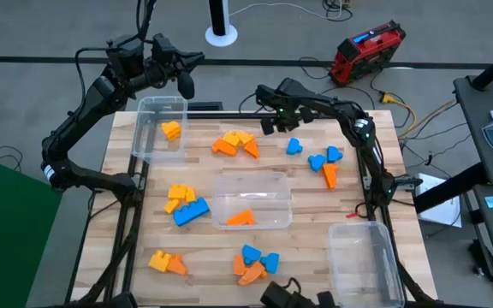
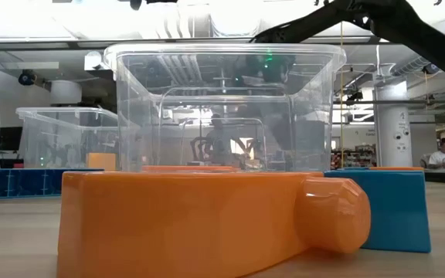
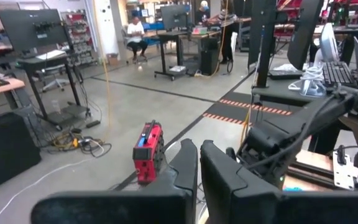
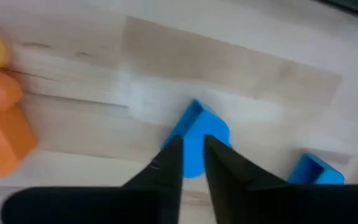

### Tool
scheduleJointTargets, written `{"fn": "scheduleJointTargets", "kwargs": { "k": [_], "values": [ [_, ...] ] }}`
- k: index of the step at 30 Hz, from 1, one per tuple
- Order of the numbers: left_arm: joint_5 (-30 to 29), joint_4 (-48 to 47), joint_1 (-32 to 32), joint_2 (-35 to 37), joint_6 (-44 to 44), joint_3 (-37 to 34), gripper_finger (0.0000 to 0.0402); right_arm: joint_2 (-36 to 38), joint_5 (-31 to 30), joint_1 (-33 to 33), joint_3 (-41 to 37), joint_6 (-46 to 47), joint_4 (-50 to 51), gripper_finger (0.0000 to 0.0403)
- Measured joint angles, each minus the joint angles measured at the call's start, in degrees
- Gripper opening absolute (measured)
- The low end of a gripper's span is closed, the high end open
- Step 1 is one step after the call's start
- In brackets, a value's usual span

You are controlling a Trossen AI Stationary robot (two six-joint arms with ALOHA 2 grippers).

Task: Sort blocks
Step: Put the blue game piece into the bottom right transparent bin

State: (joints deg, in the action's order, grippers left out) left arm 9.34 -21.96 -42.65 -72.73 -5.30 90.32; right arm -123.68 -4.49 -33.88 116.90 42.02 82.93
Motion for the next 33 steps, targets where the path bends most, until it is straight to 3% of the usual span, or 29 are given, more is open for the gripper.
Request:
{"fn": "scheduleJointTargets", "kwargs": {
  "k": [11, 16, 21, 33],
  "values": [
    [-1.99, -0.57, 0.00, 0.00, -0.12, 0.00, 0.0000, -0.20, -1.97, -0.73, -3.42, 3.48, 0.49, 0.0262],
    [-1.99, -1.06, 0.00, -0.09, -0.45, 0.00, 0.0000, -0.20, -1.06, -0.67, -6.54, 4.76, 0.25, 0.0324],
    [-1.99, -1.07, 0.00, -0.10, -2.65, 0.00, 0.0000, -0.20, 0.46, -0.67, -9.65, 4.89, 0.19, 0.0349],
    [-2.89, -1.46, 0.00, -0.15, -1.68, 0.00, 0.0000, -0.20, 5.61, -0.67, -13.62, 3.41, -8.76, 0.0351]
  ]
}}
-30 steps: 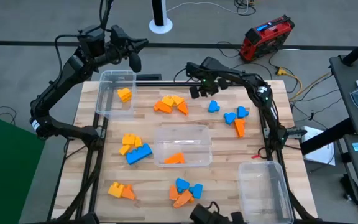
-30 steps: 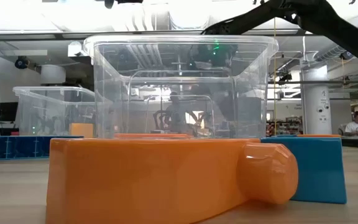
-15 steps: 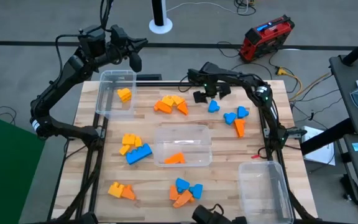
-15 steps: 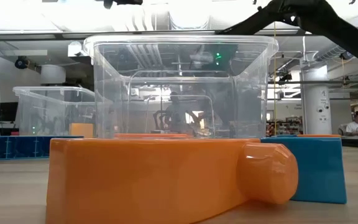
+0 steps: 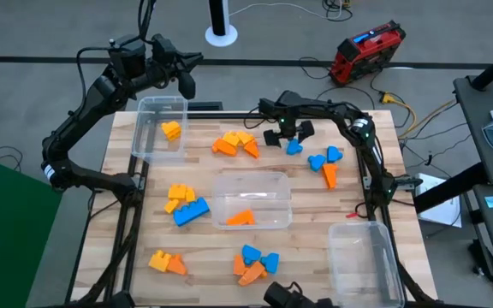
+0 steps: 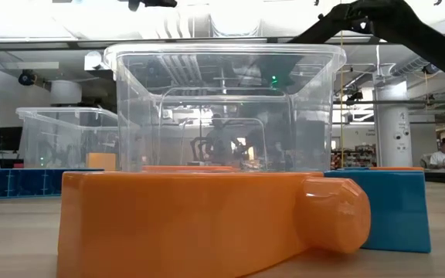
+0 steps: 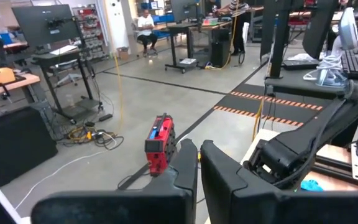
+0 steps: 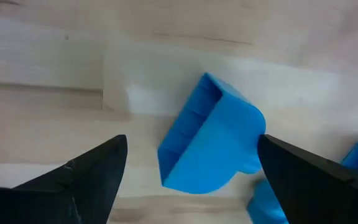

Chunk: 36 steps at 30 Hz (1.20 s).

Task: Sort blocks
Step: Put the blue game piece into the bottom right transparent bin

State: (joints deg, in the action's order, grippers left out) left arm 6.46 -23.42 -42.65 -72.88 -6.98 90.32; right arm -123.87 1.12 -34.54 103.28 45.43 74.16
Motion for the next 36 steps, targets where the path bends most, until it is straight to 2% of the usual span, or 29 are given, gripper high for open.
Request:
{"fn": "scheduleJointTargets", "kwargs": {
  "k": [8, 25, 29, 36],
  "values": [
    [0.00, -0.77, 0.00, 0.00, 0.39, 0.00, 0.0000, -0.02, 1.06, 0.02, -2.05, 0.08, -2.24, 0.0324],
    [0.00, -0.77, 0.00, 0.00, 0.39, 0.00, 0.0000, 0.00, 2.27, 0.53, -2.48, -1.45, -3.14, 0.0223],
    [0.00, -0.76, 0.00, 0.00, 0.41, 0.00, 0.0000, 0.03, -0.83, 0.56, -2.45, -2.01, -2.95, 0.0218],
    [-0.02, -0.72, 0.00, 0.00, 0.41, 0.00, 0.0000, 0.55, -1.18, 0.26, 1.98, -1.45, 0.27, 0.0217]
  ]
}}
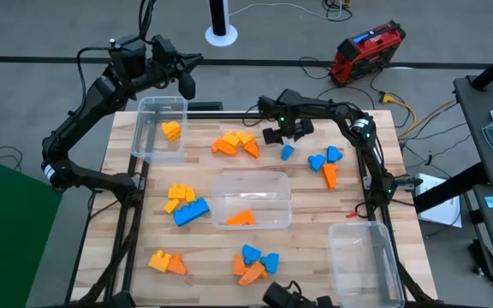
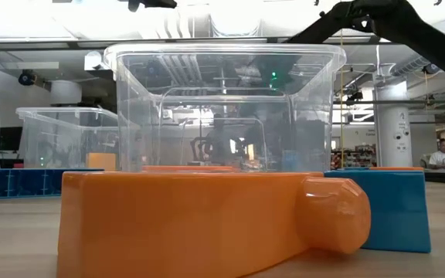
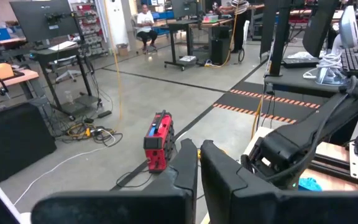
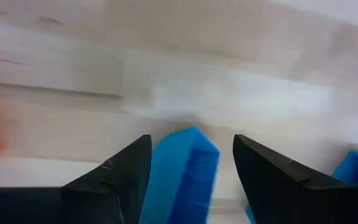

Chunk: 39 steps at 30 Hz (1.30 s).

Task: Sort blocks
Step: Put the blue game piece into the bottom right transparent bin

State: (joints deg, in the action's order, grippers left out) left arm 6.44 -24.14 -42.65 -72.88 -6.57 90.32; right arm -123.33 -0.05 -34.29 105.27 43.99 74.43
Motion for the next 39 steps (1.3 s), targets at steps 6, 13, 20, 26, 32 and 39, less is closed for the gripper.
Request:
{"fn": "scheduleJointTargets", "kwargs": {
  "k": [6, 13, 20, 26, 32, 39],
  "values": [
    [-0.02, 0.02, 0.00, -0.09, 0.02, 0.00, 0.0000, 0.22, 0.04, 0.16, 7.01, 1.70, 3.87, 0.0235],
    [-0.02, 0.04, 0.00, -0.09, -0.01, 0.00, 0.0000, 0.49, 0.17, 2.02, 10.41, 5.36, 12.57, 0.0304],
    [-0.02, -0.48, 0.00, -0.09, -0.40, -0.01, 0.0000, 0.74, 1.60, 4.24, 9.23, 8.95, 10.18, 0.0343],
    [-0.04, -0.50, 0.00, -0.09, -0.84, 0.00, 0.0000, 0.76, 1.60, 4.55, 7.67, 9.97, 9.27, 0.0342],
    [-0.04, -0.52, 0.02, -0.09, -1.48, 0.00, 0.0000, 1.31, 1.60, 4.55, 5.73, 10.05, 7.44, 0.0344],
    [-0.04, -0.92, 0.00, -0.09, -1.59, 0.00, 0.0000, 3.00, 1.57, 4.55, 0.42, 11.39, 3.46, 0.0342]
  ]
}}
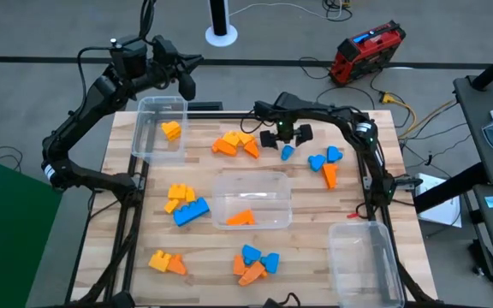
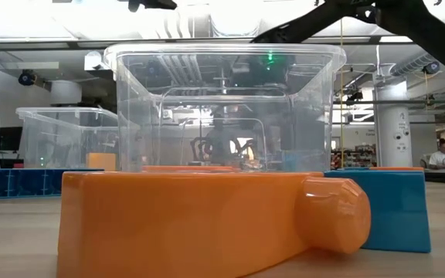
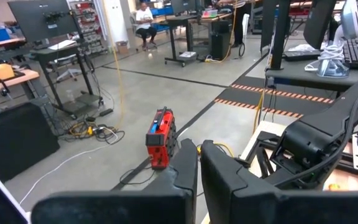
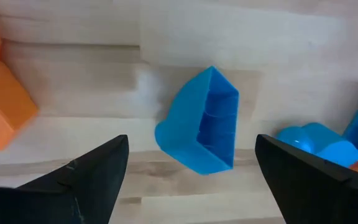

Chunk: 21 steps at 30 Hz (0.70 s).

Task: Sort blocks
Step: Put the blue game piece into the bottom right transparent bin

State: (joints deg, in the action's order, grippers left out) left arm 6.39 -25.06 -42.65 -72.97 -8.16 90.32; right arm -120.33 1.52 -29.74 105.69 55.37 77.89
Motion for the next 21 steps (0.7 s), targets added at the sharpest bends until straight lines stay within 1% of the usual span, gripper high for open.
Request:
{"fn": "scheduleJointTargets", "kwargs": {
  "k": [11, 21],
  "values": [
    [0.00, -0.46, 0.00, 0.00, -0.40, 0.00, 0.0000, 0.39, 0.04, 0.48, -5.95, 2.29, -4.98, 0.0324],
    [0.00, -0.44, 0.02, -0.02, -0.40, 0.00, 0.0000, 0.41, 1.55, 0.39, -11.34, 3.28, -12.63, 0.0291]
  ]
}}
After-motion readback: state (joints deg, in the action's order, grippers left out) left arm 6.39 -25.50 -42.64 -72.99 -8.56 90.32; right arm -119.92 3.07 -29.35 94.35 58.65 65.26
